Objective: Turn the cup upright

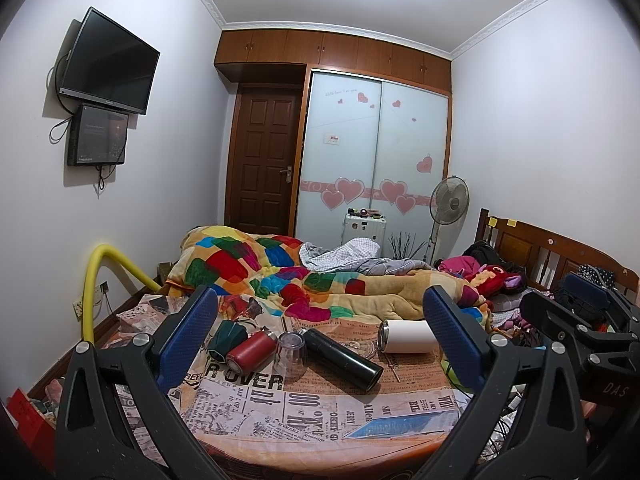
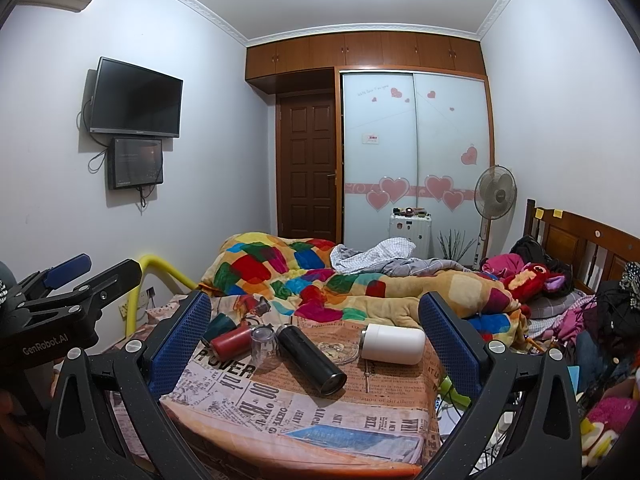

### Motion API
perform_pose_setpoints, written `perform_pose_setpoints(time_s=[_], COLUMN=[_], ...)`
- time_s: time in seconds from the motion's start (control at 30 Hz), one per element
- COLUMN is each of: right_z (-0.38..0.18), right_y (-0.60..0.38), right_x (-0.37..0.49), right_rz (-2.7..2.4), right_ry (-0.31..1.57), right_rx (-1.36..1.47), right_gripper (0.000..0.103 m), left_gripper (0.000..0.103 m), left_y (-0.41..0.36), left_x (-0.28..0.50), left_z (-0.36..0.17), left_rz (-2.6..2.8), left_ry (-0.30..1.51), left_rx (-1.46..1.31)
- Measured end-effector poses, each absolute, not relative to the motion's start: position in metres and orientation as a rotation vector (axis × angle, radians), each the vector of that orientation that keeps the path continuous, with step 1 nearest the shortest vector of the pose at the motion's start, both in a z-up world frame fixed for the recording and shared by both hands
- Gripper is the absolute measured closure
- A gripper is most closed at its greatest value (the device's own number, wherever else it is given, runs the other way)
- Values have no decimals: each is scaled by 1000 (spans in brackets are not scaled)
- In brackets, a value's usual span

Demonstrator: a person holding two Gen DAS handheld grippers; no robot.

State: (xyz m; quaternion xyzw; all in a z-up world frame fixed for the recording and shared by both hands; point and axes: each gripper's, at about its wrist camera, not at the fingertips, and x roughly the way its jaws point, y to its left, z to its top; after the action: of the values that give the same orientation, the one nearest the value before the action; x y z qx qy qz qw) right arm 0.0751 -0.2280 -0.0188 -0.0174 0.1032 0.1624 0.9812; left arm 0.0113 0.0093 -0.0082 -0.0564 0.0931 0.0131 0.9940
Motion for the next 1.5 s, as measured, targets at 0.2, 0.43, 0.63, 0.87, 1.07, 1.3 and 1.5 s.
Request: perform_pose_setpoints(time_s=[0.2,0.43,0.63,0.87,1.07,1.3,1.5], right_z=[-19,-23,-30,-58,-95,-146,-202], right_y=[-228,-224,-210,-200,-177,-144,-124], right_x=[73,82,91,137,201,275,339], right_rz=[327,330,341,353,370,429,481], right_ry=[208,223,264,370,522,723,943], right_rx=[-36,-44,-52,-76,-170,-323,-372], right_gripper=[0,0,0,0,0,0,3], left_gripper=[0,0,0,0,0,0,0], left_y=[10,12,21,46,72,98,111], left_x=[11,16,32,72,117,166,189], left_z=[-8,-11,-22,-54,-97,-157,-197], left_rz=[26,30,45,89,123,164,174], left_ry=[187,195,224,302,427,580,676], left_rx=[-114,-117,-133,-146,-173,-191,-226])
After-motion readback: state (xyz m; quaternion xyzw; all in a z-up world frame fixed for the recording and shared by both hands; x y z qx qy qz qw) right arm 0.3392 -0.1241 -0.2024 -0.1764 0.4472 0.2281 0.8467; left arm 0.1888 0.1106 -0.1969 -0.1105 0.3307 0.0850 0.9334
